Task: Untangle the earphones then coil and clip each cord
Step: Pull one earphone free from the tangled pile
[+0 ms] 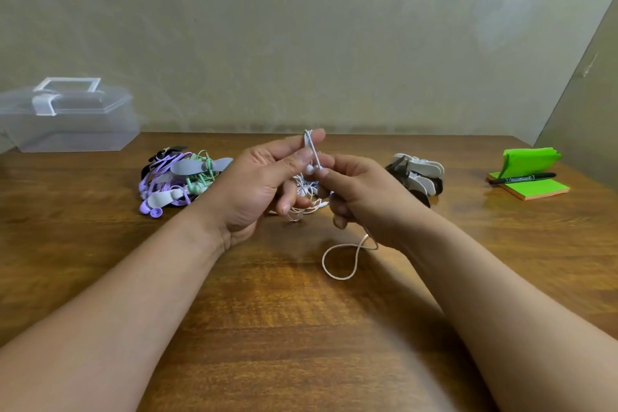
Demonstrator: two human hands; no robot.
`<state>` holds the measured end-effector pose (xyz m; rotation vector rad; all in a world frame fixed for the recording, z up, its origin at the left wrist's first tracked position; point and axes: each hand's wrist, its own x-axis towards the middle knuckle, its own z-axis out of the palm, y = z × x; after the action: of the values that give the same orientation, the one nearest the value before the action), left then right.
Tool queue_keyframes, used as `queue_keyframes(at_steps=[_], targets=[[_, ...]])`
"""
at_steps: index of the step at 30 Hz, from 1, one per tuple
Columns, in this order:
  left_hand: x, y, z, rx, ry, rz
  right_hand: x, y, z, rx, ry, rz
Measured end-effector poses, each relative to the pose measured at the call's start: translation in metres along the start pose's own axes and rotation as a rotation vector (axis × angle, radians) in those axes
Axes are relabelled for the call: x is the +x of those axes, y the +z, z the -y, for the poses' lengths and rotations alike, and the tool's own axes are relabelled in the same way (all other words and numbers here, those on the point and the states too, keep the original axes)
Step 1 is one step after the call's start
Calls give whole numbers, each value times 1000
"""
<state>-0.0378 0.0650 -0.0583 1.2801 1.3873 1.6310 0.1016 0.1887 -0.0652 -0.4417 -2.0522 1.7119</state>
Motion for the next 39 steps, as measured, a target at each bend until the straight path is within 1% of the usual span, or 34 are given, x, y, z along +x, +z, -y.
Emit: queue_keyframes(at_steps=[4, 6, 7, 9, 11, 12, 14, 16, 17, 19, 21, 22, 24, 25, 28, 30, 33, 36, 37, 39], targets=[[3, -6, 8, 226, 40, -111, -3, 3, 5, -106, 49, 42], [3, -9, 10, 355, 18, -153, -4, 1, 8, -219, 62, 15], [3, -10, 11, 450, 15, -156, -5, -2, 10, -305, 45, -29], [0, -10, 11, 611, 19, -96, -4, -8, 14, -433, -29, -162], [-4, -6, 9, 678, 1, 14, -2, -14, 16, -410, -118, -271], [-7, -3, 8, 689, -23, 66, -1, -16, 17, -377, -147, -298], [-11, 2, 5, 642, -87, 151, 0, -20, 19, -325, -177, -305], [-14, 5, 0, 568, -85, 230, 0, -25, 20, -235, -193, -274], [-15, 6, -3, 501, -65, 268, 0, -27, 20, -149, -186, -250], [-13, 7, -8, 273, -56, 297, -1, -28, 18, 67, -145, -180], [-10, 6, -11, 9, -34, 271, -1, -24, 13, 203, -99, -91], [-9, 5, -11, -86, -17, 239, 0, -20, 9, 208, -84, -51], [-5, 3, -10, -159, 4, 147, 2, -12, 1, 117, -68, -1], [-2, 2, -9, -146, 8, 96, 3, -8, -2, 39, -67, 8], [3, -5, -4, 25, 42, -29, 0, 2, 0, -260, -88, -26], [4, -8, 1, 178, 68, -73, -3, 3, 5, -424, -117, -84], [3, -8, 6, 404, 73, -111, -5, -1, 8, -607, -156, -159], [1, -10, 9, 628, 116, -113, -4, -6, 10, -666, -176, -228], [1, -10, 11, 698, 123, -76, -5, -7, 11, -653, -194, -243], [-2, -8, 13, 817, 65, 28, -5, -8, 16, -573, -234, -243]])
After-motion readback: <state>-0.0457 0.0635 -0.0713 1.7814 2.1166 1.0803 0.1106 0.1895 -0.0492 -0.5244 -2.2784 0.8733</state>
